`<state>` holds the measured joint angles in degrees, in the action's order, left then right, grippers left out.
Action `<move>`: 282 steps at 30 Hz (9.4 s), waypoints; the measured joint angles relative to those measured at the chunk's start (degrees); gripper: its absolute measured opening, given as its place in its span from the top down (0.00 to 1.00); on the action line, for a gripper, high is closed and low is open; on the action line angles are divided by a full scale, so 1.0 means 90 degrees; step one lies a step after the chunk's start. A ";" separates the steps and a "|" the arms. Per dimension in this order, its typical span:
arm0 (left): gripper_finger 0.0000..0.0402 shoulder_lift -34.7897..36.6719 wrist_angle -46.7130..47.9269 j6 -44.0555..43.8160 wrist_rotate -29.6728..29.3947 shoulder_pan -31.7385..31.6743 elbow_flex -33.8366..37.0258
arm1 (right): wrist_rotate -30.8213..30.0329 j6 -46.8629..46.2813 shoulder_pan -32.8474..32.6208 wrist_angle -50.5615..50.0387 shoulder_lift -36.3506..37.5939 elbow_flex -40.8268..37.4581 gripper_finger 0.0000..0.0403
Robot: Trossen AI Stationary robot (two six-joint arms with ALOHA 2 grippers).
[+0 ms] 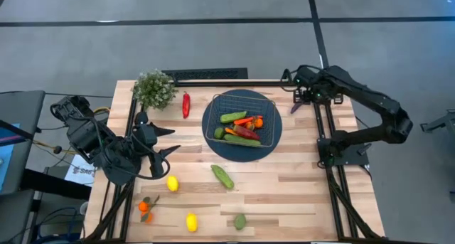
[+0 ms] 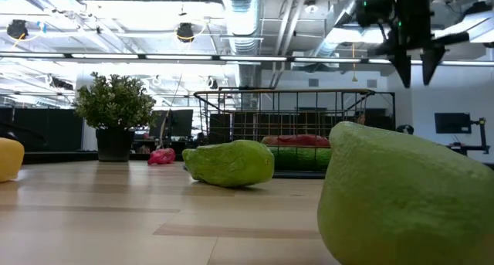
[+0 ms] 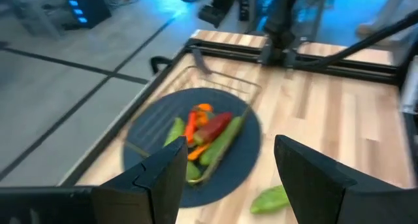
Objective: Build produce basket
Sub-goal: Put the eggplant into the wire basket
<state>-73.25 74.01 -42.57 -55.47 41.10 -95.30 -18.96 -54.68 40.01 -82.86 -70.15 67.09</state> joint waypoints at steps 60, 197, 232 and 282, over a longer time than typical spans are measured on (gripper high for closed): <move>0.46 -0.0182 0.0799 0.2399 -0.0224 -0.5378 0.0209 | 0.0947 -0.0084 0.0935 0.3984 -0.0792 -0.2227 0.43; 0.46 -0.0182 -0.0942 0.5084 0.3799 -0.7660 0.0209 | 0.1894 0.1075 -0.3906 0.8080 -0.1949 -0.1838 0.93; 0.46 -0.0211 -0.0927 0.4989 0.3797 -0.7660 0.0206 | 0.0808 0.1386 -0.3889 0.4685 -0.1751 -0.0075 0.94; 0.46 -0.0206 -0.0823 0.4982 0.3811 -0.7662 0.0206 | 0.1287 0.3315 -0.4269 0.3409 -0.3798 0.1353 0.91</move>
<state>-75.11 66.61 2.26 -21.17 -27.86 -93.45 -7.38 -24.84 1.58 -52.17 -104.33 79.26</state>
